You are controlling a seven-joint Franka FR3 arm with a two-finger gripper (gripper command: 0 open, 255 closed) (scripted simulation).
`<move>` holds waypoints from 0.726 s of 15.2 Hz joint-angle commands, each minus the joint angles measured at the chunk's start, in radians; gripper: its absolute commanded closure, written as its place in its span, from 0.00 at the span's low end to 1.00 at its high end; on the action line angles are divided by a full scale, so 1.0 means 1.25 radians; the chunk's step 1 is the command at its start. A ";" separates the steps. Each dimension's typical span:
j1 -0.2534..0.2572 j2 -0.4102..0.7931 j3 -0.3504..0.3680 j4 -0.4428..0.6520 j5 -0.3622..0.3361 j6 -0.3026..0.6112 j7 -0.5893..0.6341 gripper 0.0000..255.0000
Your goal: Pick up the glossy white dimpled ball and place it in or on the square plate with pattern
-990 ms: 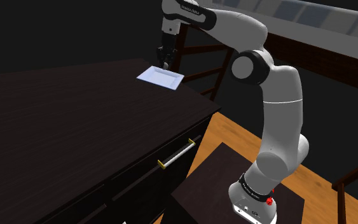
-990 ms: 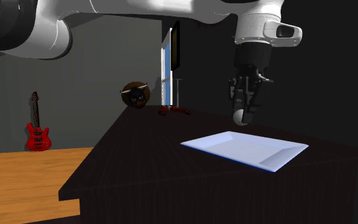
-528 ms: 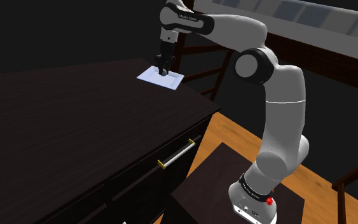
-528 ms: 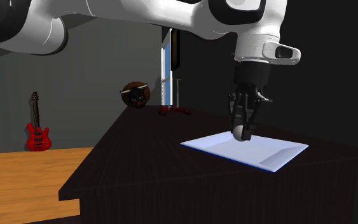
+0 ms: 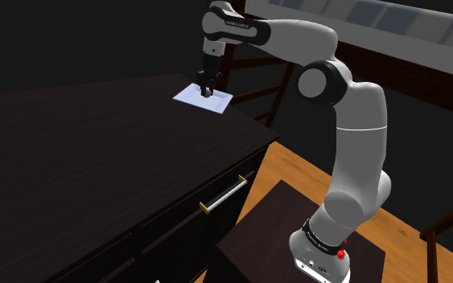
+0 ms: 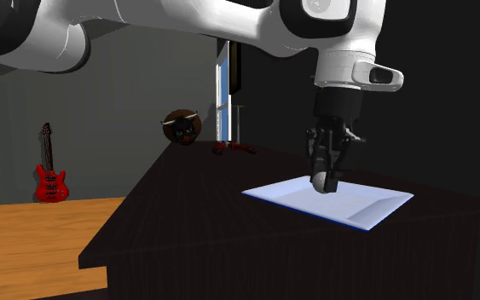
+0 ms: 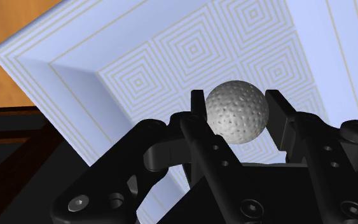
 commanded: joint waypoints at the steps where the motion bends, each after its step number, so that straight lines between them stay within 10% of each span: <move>1: 0.000 0.000 0.000 0.000 0.000 0.000 0.000 0.00; 6: 0.000 0.000 0.000 0.000 0.000 0.000 0.000 0.00; 11: 0.008 0.072 -0.002 0.221 -0.007 -0.149 0.004 0.00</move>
